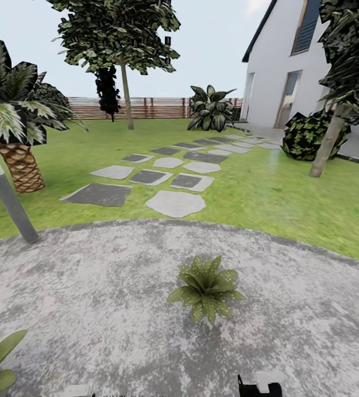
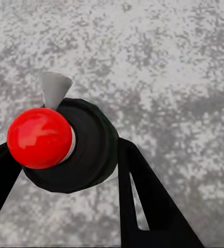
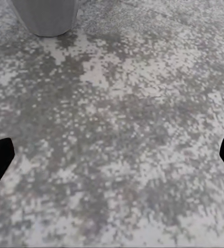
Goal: Pick up the pesticide atomizer in the garden and spray insectifuge to fully cover both potted plants in the garden.
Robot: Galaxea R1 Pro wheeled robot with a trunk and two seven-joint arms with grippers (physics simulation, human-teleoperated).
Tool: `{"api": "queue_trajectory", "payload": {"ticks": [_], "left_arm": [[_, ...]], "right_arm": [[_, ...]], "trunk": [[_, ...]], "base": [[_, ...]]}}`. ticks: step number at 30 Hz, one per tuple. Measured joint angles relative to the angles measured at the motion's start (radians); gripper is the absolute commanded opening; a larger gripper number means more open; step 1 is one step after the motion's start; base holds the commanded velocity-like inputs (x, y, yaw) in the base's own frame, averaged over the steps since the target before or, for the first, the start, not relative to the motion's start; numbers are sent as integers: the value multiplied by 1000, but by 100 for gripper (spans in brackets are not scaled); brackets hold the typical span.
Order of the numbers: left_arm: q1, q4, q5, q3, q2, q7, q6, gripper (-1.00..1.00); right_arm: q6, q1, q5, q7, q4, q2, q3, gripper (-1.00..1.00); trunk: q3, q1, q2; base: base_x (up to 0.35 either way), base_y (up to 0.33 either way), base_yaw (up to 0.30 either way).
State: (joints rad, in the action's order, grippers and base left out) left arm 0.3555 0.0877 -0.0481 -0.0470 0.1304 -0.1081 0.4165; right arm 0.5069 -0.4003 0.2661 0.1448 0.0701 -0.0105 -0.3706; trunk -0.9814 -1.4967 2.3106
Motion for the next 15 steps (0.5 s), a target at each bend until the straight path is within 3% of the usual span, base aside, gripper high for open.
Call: {"api": "queue_trajectory", "payload": {"ticks": [5,11,15], "left_arm": [[0,0,0,0,1,0,0,-100],[0,-1,-1,0,2,1,-1,-100],[0,-1,-1,0,2,1,-1,-100]], "right_arm": [[-1,0,0,0,0,1,1,100],[-1,0,0,0,0,1,1,100],[-2,0,0,0,0,2,1,100]], "trunk": [[-4,0,0],[-10,0,0],[-14,0,0]], "base": [[-71,64,258],[-222,210,245],[-70,284,239]]}}
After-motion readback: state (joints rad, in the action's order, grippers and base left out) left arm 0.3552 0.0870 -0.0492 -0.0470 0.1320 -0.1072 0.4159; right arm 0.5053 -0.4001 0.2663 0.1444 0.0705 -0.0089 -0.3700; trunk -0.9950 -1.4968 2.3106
